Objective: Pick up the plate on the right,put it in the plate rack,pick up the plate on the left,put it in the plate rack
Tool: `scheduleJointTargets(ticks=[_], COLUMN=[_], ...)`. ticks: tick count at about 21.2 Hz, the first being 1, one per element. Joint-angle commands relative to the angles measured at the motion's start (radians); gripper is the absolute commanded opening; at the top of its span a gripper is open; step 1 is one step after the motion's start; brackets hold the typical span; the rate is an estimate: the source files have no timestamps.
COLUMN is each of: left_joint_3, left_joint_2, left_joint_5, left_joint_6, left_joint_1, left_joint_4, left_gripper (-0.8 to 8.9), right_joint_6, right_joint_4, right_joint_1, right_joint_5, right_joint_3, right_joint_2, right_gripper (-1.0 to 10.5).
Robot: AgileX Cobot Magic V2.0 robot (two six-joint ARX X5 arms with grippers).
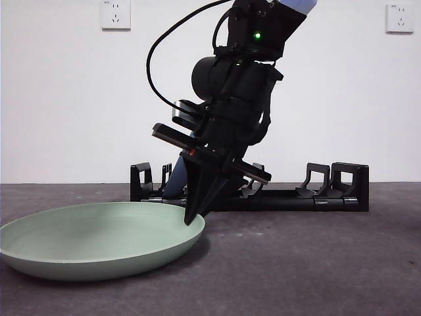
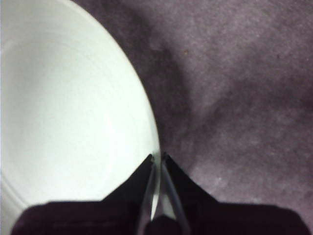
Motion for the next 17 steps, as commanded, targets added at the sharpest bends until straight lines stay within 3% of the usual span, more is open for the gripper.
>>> scheduleJointTargets(ticks=[1, 9, 17], left_joint_3=[-0.001, -0.001, -0.001], left_joint_2=[0.011, 0.088, 0.321], left_joint_5=[0.000, -0.027, -0.371], left_joint_6=[0.032, 0.149, 0.325], left_joint_1=[-0.027, -0.185, -0.491], left_joint_4=[0.000, -0.023, 0.057], left_gripper=[4.47, 4.48, 4.47], right_joint_6=[-0.004, -0.039, -0.113], right_joint_4=[-0.009, -0.116, -0.322], right_joint_1=[-0.001, -0.047, -0.177], right_joint_5=[0.005, 0.004, -0.004], right_joint_3=[-0.012, -0.012, -0.012], right_joint_2=[0.010, -0.144, -0.471], right_gripper=[-0.1, -0.1, -0.1])
